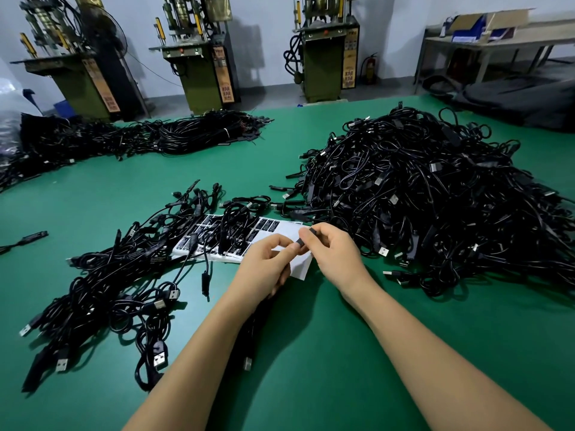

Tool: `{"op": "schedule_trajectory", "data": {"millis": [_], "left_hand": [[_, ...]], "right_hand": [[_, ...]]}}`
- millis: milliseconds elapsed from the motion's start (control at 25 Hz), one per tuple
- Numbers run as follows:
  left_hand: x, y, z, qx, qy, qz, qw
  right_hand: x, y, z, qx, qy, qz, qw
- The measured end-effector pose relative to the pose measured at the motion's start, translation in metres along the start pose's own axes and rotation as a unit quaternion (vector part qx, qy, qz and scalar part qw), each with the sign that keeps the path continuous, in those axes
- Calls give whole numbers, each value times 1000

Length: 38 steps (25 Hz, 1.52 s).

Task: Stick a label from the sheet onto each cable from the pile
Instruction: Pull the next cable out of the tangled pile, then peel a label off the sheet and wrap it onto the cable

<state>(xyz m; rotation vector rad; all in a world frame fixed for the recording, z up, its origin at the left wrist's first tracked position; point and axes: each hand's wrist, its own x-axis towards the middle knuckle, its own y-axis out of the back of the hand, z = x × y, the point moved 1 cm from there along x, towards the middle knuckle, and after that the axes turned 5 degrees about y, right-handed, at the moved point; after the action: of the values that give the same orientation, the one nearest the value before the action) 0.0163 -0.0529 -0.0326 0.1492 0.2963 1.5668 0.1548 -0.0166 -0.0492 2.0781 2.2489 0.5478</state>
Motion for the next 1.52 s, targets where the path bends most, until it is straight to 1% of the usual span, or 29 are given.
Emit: {"op": "schedule_trajectory", "data": {"millis": [40, 80, 120, 160, 200, 240, 280, 320, 360, 440, 560, 640, 720, 800, 880, 960, 1040, 1080, 1160, 1240, 1440, 1520], "left_hand": [[0, 3, 0, -9, -6, 30, 999], [0, 7, -1, 5, -14, 81, 997], [1, 12, -2, 61, -25, 143, 988], [0, 16, -4, 158, -36, 203, 966], [-1, 17, -5, 259, -42, 248, 933], [-4, 16, -6, 335, -40, 273, 901], [-6, 13, -6, 383, -35, 285, 878], [-7, 11, -7, 414, -32, 287, 863], [-8, 9, -8, 433, -35, 284, 855], [-8, 10, -9, 428, -41, 274, 860], [-9, 10, -9, 389, -62, 258, 882], [-9, 6, -8, 393, -78, 248, 882], [-9, 4, -8, 410, -73, 247, 875], [-11, 3, -8, 409, -57, 257, 874], [-12, 3, -8, 399, -61, 260, 877], [-14, -1, -6, 416, -73, 240, 874], [-18, -9, -6, 489, -70, 223, 840], [-20, -13, -6, 511, -74, 227, 826], [-22, -19, -6, 530, -70, 230, 813], [-21, -22, -8, 544, -46, 206, 812], [-21, -22, -8, 575, -30, 198, 793], [-25, -23, -6, 563, -31, 202, 801]], "right_hand": [[-1, -1, 0, -33, 6, 8, 999], [-1, -1, -1, -76, 15, 15, 997], [-2, -2, -2, -130, 29, 16, 991], [-3, -3, -2, -198, 51, 4, 979], [-4, -5, -2, -277, 79, -18, 957], [-5, -7, -2, -352, 110, -48, 928], [-7, -10, -3, -410, 140, -81, 897], [-9, -13, -3, -442, 159, -113, 875], [-11, -15, -3, -452, 164, -136, 866], [-10, -14, -5, -431, 146, -146, 878], [-5, -6, -11, -371, 108, -115, 915], [7, -5, -19, -376, 83, -74, 920], [26, -9, -26, -379, 70, -55, 921], [42, -18, -33, -313, 54, -81, 945], [52, -28, -38, -258, 42, -125, 957], [58, -37, -43, -266, 30, -166, 949], [61, -46, -48, -305, 30, -201, 930], [62, -50, -52, -319, 33, -213, 923], [61, -57, -55, -328, 29, -225, 917], [60, -62, -55, -341, 11, -212, 916], [53, -70, -64, -364, -22, -149, 919], [49, -72, -66, -361, -27, -131, 923]]}}
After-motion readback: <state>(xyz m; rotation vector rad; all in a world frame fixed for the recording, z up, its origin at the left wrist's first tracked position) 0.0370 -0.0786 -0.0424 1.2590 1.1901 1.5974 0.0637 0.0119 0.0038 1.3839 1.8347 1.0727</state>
